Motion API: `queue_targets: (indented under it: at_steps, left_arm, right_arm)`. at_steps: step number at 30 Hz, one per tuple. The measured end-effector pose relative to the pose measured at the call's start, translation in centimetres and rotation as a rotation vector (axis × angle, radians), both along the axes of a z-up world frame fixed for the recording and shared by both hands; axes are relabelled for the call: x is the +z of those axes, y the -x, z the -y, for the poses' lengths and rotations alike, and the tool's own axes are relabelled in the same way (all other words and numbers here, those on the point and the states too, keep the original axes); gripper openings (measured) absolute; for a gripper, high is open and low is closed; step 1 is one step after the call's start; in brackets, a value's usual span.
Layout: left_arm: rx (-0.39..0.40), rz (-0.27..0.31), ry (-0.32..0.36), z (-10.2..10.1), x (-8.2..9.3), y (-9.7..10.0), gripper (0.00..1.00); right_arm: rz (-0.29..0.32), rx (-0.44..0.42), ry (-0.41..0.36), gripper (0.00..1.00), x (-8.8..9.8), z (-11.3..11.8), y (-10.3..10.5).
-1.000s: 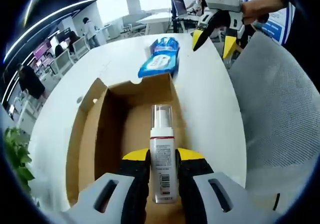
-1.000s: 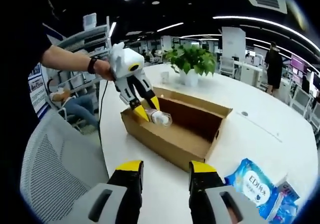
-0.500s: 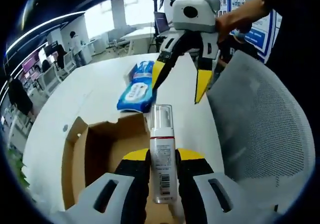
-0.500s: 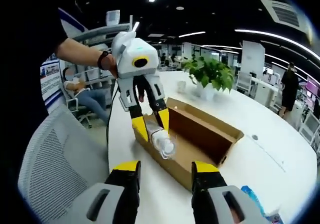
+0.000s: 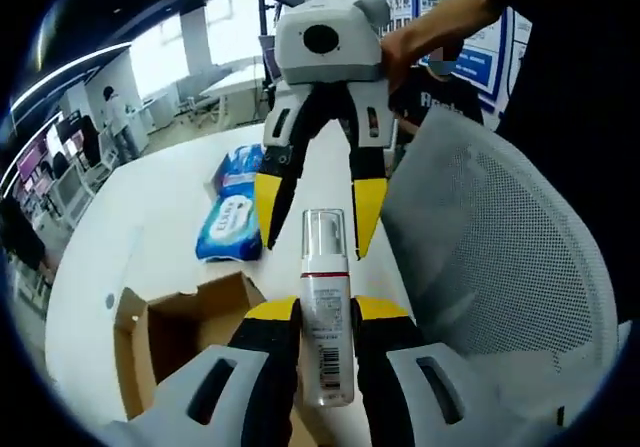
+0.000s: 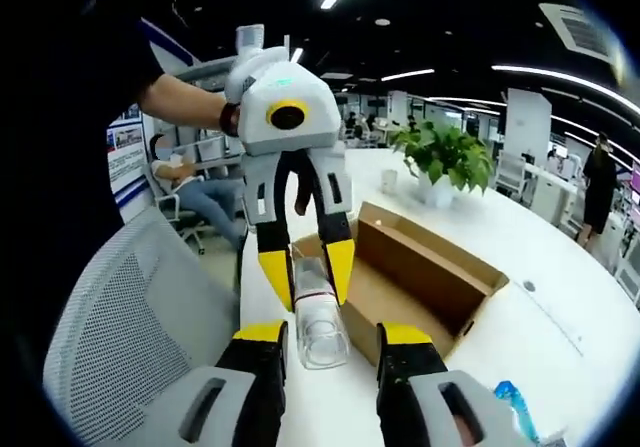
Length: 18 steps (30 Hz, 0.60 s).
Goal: Operate the shoe box by opening the lid, removing the specified soft item, and placing it in the target area until the item is outside and the box remains undamaged.
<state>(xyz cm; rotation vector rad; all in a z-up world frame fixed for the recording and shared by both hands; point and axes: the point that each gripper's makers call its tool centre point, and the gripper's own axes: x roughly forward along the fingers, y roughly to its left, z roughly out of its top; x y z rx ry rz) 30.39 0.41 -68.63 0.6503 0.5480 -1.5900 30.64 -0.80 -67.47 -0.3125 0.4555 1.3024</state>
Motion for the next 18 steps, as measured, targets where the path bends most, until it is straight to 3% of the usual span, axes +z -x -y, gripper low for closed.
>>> queue_targets:
  at_steps: [8, 18]
  left_arm:
    - [-0.025, -0.028, 0.023, 0.4, 0.9, 0.7, 0.19]
    - [-0.044, -0.063, 0.034, 0.6, 0.9, 1.6, 0.20]
  right_arm:
    - [-0.018, 0.023, -0.032, 0.18, 0.1, -0.3, 1.0]
    - [-0.048, 0.025, -0.067, 0.16, 0.5, -0.4, 1.8]
